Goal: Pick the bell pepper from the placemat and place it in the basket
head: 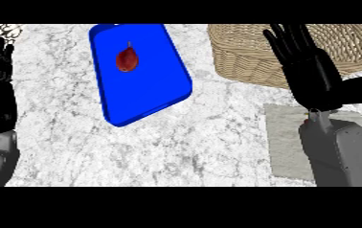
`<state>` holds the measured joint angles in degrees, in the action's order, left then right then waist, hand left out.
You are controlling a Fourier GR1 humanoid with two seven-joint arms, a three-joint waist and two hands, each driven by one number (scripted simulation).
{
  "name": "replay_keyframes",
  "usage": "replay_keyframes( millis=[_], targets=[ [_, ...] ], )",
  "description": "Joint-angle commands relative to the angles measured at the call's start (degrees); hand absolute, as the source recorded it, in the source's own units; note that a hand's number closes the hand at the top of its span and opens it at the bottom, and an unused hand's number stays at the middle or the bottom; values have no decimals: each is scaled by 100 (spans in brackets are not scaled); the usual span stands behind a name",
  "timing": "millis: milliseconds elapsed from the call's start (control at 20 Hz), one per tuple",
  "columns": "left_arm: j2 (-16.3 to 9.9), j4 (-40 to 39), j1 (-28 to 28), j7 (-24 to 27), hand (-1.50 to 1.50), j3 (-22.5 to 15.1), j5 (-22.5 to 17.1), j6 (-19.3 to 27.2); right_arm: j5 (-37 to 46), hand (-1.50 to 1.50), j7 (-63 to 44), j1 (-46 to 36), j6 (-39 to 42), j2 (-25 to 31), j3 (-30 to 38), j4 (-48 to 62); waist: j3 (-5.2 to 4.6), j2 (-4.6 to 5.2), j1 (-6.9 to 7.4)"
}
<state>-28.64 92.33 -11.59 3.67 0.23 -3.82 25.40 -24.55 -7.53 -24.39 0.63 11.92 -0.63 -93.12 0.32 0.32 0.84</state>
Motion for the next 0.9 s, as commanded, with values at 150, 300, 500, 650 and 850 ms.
replay_keyframes(
  millis=[150,300,500,650,850],
  targets=[
    [186,-665,193,-568,0,-249,-509,-697,-1326,150,1001,-196,2154,1074,1298,624,2,103,-140],
    [417,-760,379,-897,0,-531,-737,-933,-347,150,1442,-592,3049,1861,811,-126,-28,117,-198],
    [412,-891,491,-1156,0,-571,-1038,-1299,694,-150,2851,224,3835,1880,687,-634,7,36,-280],
    [275,-1037,344,-1319,0,-471,-1187,-1572,1841,-150,4141,1302,3442,1203,623,-852,-8,-1,-225],
    [282,-1333,159,-1305,0,-282,-1221,-1869,2412,-150,3731,1712,2884,1125,486,-1324,-32,-35,-134]
  ],
)
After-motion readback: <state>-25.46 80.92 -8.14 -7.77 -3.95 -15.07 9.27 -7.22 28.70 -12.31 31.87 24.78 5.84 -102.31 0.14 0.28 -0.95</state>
